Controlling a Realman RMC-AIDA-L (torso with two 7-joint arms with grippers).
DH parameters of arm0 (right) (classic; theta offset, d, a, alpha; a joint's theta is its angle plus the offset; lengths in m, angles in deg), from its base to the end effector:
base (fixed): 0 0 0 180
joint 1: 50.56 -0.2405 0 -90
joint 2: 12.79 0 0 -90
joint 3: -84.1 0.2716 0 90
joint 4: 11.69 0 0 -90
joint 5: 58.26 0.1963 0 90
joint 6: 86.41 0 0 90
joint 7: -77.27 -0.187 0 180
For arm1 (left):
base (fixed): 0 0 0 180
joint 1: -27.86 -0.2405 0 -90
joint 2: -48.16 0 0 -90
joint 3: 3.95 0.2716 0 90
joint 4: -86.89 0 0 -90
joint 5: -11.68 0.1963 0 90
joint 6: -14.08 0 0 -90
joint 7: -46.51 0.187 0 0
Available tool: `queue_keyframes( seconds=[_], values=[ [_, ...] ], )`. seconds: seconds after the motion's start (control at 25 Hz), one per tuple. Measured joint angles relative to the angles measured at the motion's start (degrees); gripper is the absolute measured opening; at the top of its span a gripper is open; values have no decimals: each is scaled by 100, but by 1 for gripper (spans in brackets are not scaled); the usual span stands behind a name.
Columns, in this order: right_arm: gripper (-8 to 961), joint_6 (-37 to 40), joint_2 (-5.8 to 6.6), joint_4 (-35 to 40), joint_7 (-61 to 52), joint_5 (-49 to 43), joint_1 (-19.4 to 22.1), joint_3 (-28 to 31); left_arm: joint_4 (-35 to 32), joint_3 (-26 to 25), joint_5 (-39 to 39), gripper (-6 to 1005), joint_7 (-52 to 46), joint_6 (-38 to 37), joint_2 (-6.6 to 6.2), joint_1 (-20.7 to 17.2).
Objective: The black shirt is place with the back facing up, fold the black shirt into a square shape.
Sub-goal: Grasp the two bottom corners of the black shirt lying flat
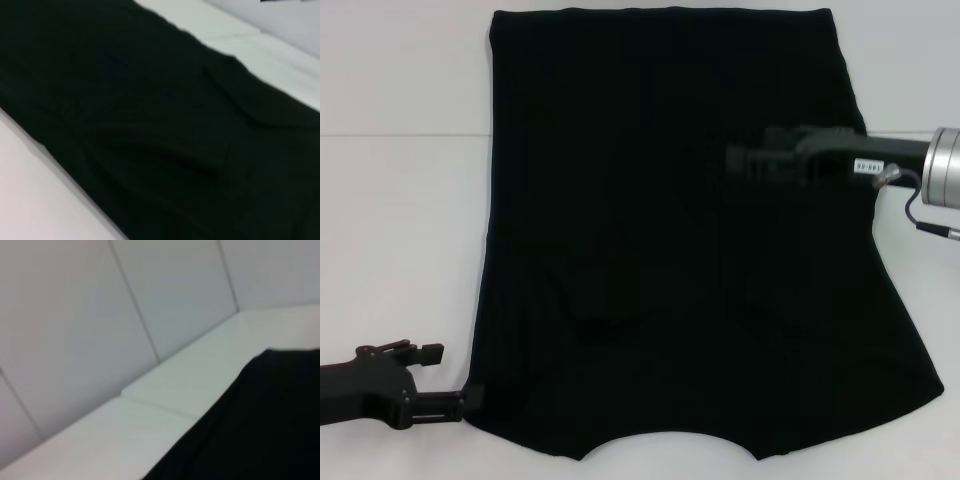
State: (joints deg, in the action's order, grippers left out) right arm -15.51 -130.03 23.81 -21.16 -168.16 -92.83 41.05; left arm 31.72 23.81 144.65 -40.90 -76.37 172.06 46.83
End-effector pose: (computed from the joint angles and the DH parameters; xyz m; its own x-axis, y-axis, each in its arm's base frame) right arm 0.1982 0.4370 -0.0313 0.6783 -0.4565 -0.5759 -0.6572 -0.7275 -0.1974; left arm -0.3372 0.2868 -0.0203 0.7344 0.5719 0.3655 0.6741 -0.6775 -0.2942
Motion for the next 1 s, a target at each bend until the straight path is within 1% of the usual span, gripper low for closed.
queue_keyframes(
  seconds=[0.08, 0.2, 0.32, 0.48, 0.72, 1.0],
  values=[
    [943, 120, 85, 3, -106, -147, -24, -228, -13, 3, 133, 935, 2, 26, -10, 72],
    [942, 540, 241, 1, -190, -342, -58, -464, -20, 8, 192, 935, 30, 28, -35, 154],
    [942, 1090, 329, 21, -202, -447, -58, -510, -22, 34, 218, 934, 54, 28, -42, 180],
    [942, 1610, 397, 17, -225, -477, -18, -483, -59, 241, 338, 931, 64, 152, -40, 202],
    [941, 1582, 422, -8, -420, -472, 23, -441, -88, 486, 378, 925, 67, 295, -15, 254],
    [940, 1508, 386, 21, -423, -438, 26, -432, -91, 760, 401, 919, 17, 458, -3, 283]
  ],
)
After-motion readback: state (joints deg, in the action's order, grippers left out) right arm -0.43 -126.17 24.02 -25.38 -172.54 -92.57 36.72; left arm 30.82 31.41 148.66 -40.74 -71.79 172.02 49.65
